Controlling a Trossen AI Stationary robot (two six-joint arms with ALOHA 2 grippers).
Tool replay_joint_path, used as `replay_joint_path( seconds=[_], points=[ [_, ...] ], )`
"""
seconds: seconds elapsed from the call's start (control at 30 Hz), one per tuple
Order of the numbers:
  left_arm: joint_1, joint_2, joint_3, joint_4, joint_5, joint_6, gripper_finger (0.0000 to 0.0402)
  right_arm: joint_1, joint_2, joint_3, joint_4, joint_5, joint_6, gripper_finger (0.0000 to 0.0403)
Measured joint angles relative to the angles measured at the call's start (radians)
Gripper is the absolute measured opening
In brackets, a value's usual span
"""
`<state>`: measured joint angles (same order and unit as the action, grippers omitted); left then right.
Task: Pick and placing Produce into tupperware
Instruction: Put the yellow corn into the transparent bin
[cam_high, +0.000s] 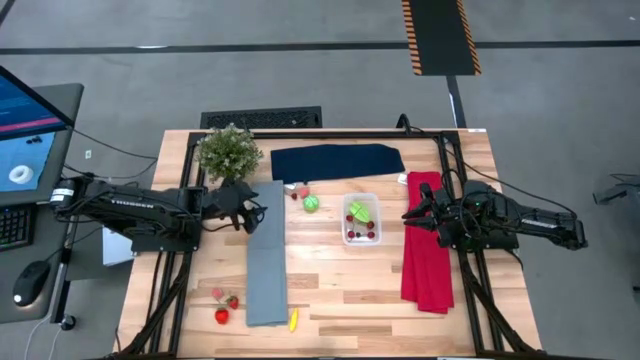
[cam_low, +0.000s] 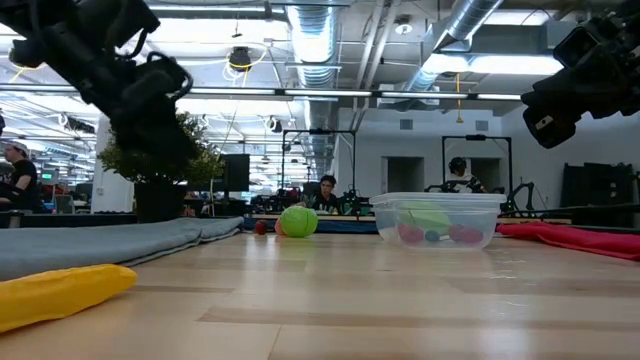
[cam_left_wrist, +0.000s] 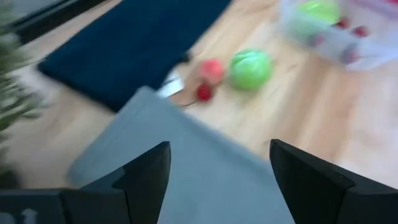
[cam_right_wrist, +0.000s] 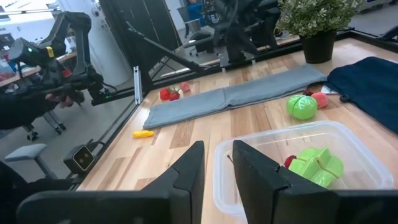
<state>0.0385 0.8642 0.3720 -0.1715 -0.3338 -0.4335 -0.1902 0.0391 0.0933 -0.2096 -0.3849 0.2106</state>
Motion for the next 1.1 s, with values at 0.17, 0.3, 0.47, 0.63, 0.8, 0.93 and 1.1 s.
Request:
replay_joint_path(
  seconds=[0.17, 0.3, 0.47, 0.63, 0.8, 0.93, 1.1],
  points=[
    [-0.006, 0.0, 0.003, 0.125, 0.065, 0.029, 0.0264, 0.0, 0.0, 0.0, 0.004, 0.004, -0.001, 0.0107],
    [-0.005, -0.001, 0.044, 0.117, 0.057, 0.045, 0.0264, -0.002, 0.0, 0.001, 0.048, 0.031, 0.002, 0.0107],
    [-0.005, -0.001, 0.064, 0.093, 0.071, 0.065, 0.0264, 0.002, 0.0, 0.001, 0.102, 0.033, 0.14, 0.0107],
    [-0.005, -0.001, 0.072, 0.104, 0.014, 0.088, 0.0264, -0.002, 0.0, 0.001, 0.125, 0.131, 0.156, 0.0107],
    [-0.004, -0.001, 0.072, 0.107, 0.05, 0.086, 0.0264, -0.002, 0.0, 0.001, 0.137, 0.206, 0.129, 0.0107],
    [-0.004, -0.001, 0.072, 0.1, 0.157, 0.048, 0.0264, 0.0, 0.0, 0.001, 0.136, 0.203, 0.114, 0.0107],
    [-0.004, 0.008, 0.072, 0.112, 0.256, -0.01, 0.0264, -0.001, 0.0, 0.001, 0.14, 0.204, 0.083, 0.0107]
  ],
)
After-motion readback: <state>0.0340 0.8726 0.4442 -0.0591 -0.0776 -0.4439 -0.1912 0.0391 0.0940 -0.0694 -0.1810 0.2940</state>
